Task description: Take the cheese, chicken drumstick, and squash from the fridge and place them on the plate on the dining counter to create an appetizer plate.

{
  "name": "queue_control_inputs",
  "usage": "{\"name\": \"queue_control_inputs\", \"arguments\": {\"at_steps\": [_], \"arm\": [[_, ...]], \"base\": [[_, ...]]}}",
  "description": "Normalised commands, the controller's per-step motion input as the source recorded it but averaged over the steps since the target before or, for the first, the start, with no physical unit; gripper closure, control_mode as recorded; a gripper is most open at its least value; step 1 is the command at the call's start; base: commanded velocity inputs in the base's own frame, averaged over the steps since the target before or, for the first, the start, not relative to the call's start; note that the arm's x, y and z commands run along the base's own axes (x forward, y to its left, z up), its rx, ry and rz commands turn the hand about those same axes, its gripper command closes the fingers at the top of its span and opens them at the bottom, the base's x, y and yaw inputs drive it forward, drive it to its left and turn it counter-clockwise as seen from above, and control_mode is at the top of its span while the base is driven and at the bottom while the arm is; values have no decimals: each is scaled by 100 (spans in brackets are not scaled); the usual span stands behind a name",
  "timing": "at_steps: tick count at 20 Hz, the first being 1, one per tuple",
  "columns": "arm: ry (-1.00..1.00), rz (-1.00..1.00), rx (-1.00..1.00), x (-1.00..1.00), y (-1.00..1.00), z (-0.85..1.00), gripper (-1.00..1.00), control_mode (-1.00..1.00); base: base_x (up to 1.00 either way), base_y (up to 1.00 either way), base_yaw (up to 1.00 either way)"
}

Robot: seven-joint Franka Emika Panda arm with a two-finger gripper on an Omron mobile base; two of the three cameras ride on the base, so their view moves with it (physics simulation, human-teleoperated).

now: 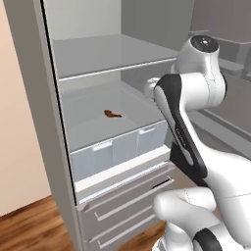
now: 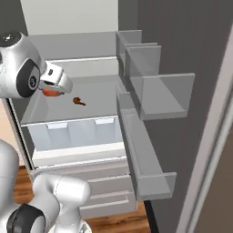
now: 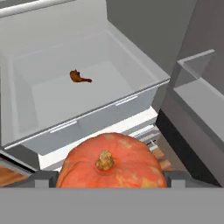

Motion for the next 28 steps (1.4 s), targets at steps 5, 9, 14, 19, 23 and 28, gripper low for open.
{"name": "queue_control_inputs", "arguments": {"at_steps": [5, 9, 14, 19, 23, 28], "arm": [[0, 0, 0, 0, 0, 0, 100, 100], [0, 0, 0, 0, 0, 0, 100, 100], [0, 0, 0, 0, 0, 0, 100, 100], [0, 0, 0, 0, 0, 0, 100, 100], [0, 0, 0, 0, 0, 0, 100, 100], [0, 0, 0, 0, 0, 0, 100, 100]], "base": [[-100, 0, 8], [-85, 0, 78], [-58, 0, 95], [-66, 7, 88], [-71, 57, 76], [-67, 99, 70]]}}
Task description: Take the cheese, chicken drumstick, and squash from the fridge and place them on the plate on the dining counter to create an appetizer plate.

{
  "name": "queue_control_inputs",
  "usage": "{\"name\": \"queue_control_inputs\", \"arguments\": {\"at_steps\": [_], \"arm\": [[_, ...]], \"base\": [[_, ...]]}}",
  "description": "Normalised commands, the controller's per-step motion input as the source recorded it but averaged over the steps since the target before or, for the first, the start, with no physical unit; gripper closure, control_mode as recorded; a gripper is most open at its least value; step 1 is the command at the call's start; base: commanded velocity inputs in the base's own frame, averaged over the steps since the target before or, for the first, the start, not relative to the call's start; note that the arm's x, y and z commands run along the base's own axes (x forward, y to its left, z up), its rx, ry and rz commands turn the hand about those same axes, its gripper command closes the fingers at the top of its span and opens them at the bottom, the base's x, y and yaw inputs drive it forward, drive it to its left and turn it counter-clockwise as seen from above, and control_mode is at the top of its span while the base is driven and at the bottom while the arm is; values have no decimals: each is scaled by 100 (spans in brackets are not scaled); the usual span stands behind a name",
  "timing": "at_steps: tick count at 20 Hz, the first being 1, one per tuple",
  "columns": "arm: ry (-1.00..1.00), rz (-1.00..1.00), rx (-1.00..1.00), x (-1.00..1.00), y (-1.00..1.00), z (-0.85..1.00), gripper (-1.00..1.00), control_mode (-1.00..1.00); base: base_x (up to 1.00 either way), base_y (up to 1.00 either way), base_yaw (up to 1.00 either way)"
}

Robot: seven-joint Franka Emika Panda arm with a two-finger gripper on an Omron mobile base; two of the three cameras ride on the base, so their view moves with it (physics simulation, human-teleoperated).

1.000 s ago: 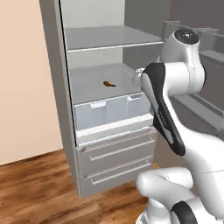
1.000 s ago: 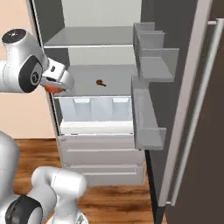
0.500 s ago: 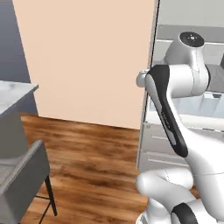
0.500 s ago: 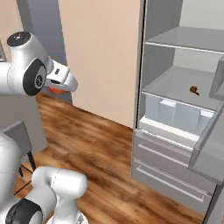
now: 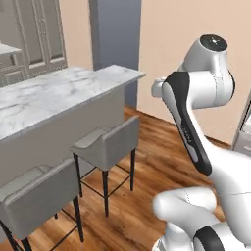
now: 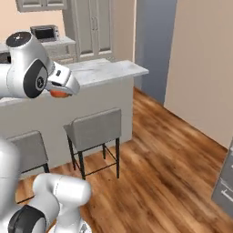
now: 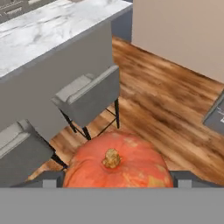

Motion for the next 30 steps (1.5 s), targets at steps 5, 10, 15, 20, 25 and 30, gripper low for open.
{"name": "queue_control_inputs", "arguments": {"at_steps": [5, 10, 15, 20, 25, 30], "arm": [[0, 0, 0, 0, 0, 0, 100, 100], [0, 0, 0, 0, 0, 0, 100, 100], [0, 0, 0, 0, 0, 0, 100, 100], [0, 0, 0, 0, 0, 0, 100, 100], [0, 0, 0, 0, 0, 0, 100, 100], [-5, 26, 0, 26, -3, -32, 100, -100]], "base": [[-52, 100, 63], [-24, 100, 52], [13, 100, 43], [71, 77, 29], [54, 51, 29], [5, 4, 6]]}}
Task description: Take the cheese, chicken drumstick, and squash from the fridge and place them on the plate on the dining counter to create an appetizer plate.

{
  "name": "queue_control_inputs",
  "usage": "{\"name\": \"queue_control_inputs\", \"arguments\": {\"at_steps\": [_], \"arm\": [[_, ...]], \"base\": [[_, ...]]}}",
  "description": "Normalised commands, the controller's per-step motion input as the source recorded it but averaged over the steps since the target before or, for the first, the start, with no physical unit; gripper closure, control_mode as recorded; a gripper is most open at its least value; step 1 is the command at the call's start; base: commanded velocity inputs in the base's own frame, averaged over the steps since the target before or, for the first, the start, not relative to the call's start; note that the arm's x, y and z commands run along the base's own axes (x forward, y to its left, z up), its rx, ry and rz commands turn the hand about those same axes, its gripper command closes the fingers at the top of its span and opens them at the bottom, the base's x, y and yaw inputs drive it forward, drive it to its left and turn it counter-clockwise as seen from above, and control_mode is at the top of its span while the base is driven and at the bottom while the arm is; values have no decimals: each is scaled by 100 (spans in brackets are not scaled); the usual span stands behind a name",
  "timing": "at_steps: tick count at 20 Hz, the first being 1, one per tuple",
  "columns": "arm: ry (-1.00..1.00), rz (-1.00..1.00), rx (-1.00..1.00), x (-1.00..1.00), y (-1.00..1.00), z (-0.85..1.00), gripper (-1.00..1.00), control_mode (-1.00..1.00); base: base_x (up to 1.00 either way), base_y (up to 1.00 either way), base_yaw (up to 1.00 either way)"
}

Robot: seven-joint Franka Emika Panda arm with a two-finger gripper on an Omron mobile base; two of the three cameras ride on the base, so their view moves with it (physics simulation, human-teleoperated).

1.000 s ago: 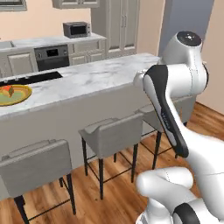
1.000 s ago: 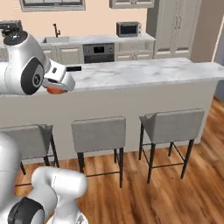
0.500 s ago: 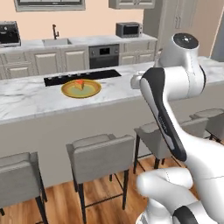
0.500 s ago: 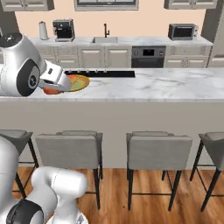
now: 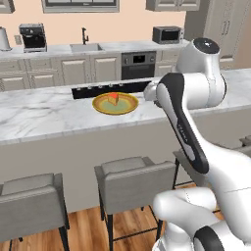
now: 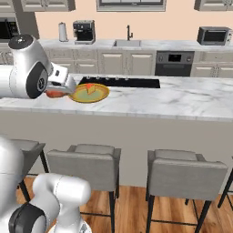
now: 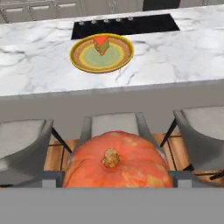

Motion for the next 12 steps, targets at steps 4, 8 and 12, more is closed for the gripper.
{"name": "queue_control_inputs", "arguments": {"at_steps": [4, 8, 12], "arm": [[-7, 33, 0, 79, -9, -63, 100, -100], [-10, 27, 0, 99, 0, -63, 100, -100], [-10, 19, 0, 100, 0, -50, 100, -100]], "base": [[0, 0, 0], [0, 0, 0], [0, 0, 0]]}}
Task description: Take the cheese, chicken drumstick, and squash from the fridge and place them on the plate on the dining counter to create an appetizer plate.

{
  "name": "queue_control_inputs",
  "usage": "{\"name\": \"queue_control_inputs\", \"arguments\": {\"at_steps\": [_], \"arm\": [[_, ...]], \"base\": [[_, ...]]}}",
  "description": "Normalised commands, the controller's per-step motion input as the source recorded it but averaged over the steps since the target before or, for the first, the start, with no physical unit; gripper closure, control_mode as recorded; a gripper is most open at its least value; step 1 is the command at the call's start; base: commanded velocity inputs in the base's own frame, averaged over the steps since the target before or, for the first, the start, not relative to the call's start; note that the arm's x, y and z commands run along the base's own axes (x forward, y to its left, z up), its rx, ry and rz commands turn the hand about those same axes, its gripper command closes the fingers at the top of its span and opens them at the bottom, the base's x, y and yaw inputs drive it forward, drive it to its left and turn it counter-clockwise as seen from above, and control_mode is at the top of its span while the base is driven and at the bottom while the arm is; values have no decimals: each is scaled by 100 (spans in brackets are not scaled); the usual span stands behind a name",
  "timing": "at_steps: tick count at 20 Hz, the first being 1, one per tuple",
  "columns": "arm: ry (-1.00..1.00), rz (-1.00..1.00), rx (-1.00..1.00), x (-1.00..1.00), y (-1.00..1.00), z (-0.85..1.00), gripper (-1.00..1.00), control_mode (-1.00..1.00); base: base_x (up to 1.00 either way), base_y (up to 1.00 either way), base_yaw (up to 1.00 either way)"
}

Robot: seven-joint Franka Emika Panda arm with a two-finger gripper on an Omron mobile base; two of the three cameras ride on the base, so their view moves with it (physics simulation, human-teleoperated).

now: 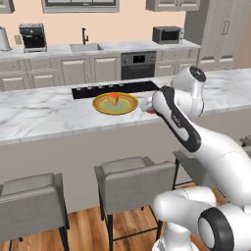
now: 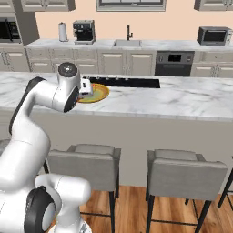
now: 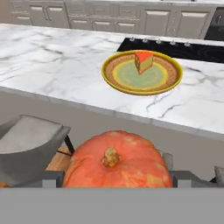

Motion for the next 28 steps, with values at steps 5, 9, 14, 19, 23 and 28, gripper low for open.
{"name": "queue_control_inputs", "arguments": {"at_steps": [5, 9, 14, 19, 23, 28], "arm": [[0, 11, 0, 100, 0, -23, 100, -100], [1, 7, 0, 99, 0, -3, 100, -100], [0, 5, 0, 82, 0, -17, 100, -100], [0, 4, 0, 50, 0, -41, 100, -100], [0, 4, 0, 52, 11, -29, 100, -100], [5, 2, 0, 68, 13, -24, 100, -100]], "base": [[0, 0, 0], [0, 0, 0], [0, 0, 0], [0, 0, 0], [0, 0, 0], [0, 0, 0]]}}
